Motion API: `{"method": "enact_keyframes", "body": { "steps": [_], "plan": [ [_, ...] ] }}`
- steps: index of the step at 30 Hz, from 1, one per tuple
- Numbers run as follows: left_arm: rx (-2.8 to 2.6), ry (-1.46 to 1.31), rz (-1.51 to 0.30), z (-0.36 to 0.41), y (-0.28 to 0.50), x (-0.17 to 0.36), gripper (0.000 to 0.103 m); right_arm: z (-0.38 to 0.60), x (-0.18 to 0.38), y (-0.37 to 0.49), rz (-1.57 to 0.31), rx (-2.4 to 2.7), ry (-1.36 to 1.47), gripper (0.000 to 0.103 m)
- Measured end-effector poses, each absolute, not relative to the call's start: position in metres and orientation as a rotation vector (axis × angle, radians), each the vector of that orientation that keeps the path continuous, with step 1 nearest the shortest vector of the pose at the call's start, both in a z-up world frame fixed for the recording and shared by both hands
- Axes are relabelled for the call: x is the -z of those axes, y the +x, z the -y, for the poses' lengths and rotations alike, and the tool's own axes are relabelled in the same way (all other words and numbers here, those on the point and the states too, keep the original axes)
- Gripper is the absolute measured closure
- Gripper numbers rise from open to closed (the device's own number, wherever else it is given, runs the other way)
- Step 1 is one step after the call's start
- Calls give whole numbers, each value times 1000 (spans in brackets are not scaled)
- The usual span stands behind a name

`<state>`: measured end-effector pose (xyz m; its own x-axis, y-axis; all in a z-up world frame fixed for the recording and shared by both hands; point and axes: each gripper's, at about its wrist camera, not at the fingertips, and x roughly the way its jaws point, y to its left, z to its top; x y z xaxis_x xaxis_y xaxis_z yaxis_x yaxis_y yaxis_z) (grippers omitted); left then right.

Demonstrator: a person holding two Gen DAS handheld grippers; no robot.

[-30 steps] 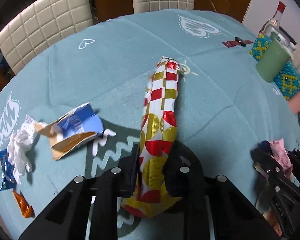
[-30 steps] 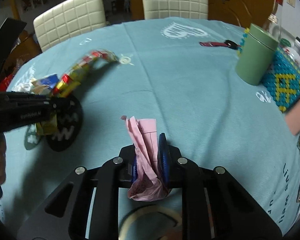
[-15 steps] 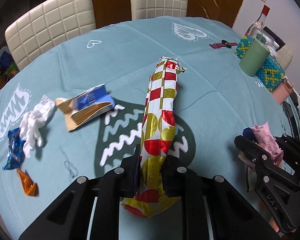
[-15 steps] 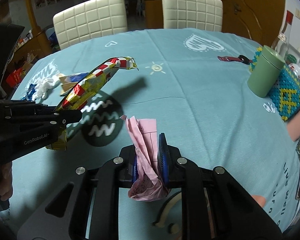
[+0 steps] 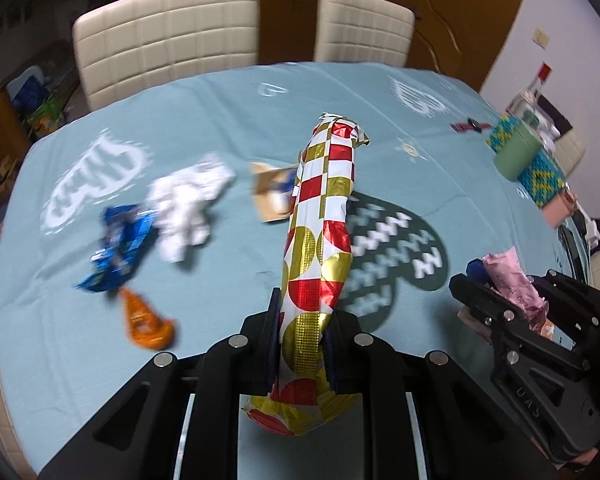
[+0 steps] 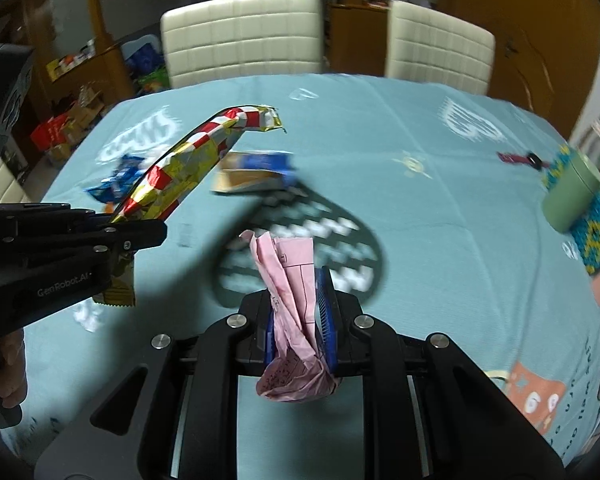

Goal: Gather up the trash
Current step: 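Carry tube and pink paper to the clear bin and open both tools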

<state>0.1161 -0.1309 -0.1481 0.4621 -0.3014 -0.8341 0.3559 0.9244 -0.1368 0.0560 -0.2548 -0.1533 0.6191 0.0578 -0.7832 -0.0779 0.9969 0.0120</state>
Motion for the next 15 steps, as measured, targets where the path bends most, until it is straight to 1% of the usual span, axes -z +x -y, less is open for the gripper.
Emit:
{"method": "enact_keyframes", "body": {
  "steps": [15],
  "plan": [
    [275, -135, -979, -47, 98, 143, 86, 69, 143, 73, -886, -289, -131, 83]
  ]
}}
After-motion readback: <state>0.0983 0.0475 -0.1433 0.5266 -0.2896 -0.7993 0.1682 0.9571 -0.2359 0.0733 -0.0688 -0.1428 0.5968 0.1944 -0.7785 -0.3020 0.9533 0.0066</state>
